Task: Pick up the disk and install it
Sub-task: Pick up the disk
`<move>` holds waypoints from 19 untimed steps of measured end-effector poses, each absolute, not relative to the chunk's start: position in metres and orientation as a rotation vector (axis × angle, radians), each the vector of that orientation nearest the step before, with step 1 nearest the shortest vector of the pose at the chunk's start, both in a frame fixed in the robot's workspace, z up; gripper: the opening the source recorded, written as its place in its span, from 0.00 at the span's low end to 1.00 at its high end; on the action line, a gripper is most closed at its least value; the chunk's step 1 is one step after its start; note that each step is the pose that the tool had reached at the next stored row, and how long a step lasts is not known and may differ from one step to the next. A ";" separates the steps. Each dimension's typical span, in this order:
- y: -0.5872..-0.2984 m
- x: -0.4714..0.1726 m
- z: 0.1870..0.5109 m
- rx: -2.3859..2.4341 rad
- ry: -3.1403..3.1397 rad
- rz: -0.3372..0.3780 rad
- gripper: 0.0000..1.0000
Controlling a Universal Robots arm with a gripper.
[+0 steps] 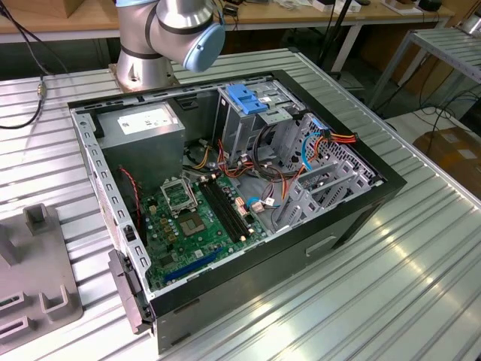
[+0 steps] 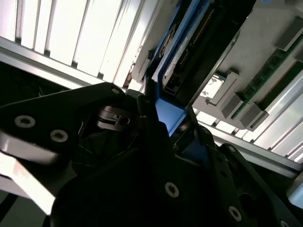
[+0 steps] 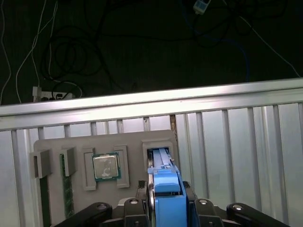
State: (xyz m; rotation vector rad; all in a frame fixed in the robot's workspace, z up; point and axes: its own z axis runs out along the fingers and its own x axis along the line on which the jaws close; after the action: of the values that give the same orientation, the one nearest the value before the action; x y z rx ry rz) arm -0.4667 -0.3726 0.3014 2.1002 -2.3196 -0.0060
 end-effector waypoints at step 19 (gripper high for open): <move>-0.374 -0.467 0.300 2.202 -2.224 -0.005 0.37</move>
State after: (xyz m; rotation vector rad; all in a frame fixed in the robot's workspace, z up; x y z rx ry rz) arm -0.4668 -0.3738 0.3001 2.2015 -2.2239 -0.0053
